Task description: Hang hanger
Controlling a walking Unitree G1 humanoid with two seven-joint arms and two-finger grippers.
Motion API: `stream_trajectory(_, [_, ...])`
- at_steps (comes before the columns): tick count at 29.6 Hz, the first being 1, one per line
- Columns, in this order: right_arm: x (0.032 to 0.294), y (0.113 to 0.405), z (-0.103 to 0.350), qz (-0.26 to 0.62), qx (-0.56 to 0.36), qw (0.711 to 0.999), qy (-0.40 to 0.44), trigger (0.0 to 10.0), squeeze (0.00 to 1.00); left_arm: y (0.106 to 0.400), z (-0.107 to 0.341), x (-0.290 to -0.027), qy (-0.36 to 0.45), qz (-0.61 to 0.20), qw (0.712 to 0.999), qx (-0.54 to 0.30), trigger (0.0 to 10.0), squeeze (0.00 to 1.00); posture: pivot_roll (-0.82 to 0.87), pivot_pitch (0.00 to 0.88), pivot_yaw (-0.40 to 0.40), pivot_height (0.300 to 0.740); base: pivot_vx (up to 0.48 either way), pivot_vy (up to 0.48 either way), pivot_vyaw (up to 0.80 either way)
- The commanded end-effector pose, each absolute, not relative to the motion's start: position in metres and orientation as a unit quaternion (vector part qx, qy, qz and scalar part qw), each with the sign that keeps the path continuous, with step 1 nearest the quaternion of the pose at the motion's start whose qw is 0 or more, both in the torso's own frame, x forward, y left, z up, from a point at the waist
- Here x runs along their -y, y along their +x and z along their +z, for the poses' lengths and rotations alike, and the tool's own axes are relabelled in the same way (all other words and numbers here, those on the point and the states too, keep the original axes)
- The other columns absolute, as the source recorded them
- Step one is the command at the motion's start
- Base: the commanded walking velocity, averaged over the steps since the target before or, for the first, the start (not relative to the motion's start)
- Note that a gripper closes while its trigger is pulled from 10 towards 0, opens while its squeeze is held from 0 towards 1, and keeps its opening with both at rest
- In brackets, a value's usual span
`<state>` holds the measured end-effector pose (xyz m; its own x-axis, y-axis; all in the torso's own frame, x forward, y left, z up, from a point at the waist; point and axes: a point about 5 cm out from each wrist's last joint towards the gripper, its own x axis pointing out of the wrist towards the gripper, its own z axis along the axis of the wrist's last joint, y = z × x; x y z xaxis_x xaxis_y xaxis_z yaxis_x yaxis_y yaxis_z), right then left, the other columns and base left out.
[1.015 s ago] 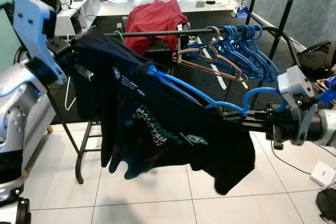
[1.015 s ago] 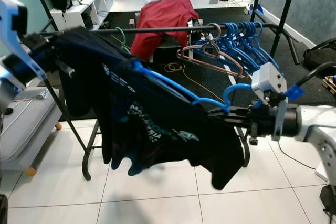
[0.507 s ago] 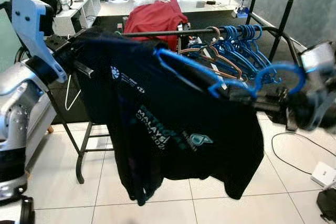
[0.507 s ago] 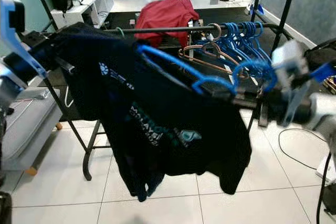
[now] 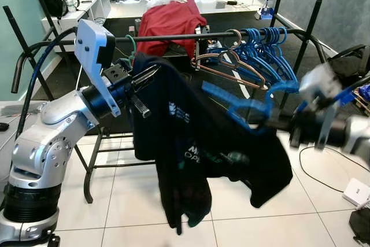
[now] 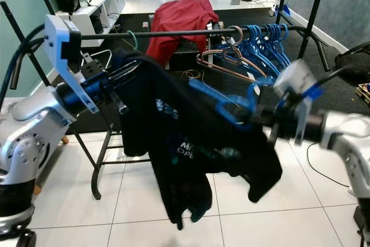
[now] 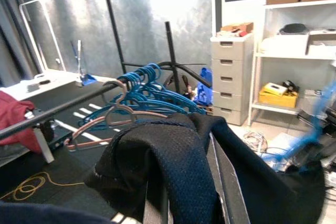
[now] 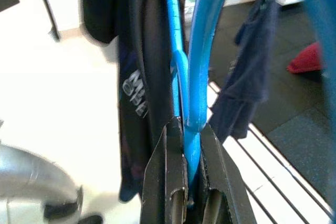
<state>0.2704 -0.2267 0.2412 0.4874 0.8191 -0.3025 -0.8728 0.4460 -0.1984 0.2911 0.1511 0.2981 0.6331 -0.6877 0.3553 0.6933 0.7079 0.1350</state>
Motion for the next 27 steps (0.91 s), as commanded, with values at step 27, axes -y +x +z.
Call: stream_trajectory(27, [0.257,0.257,0.298,0.493,0.045,0.865,-0.075,0.0,0.00,0.304,0.298,-0.261,0.108,-0.142,0.970,0.163,1.1,0.00,-0.11,0.006,0.024,0.740,0.000,0.000,0.00])
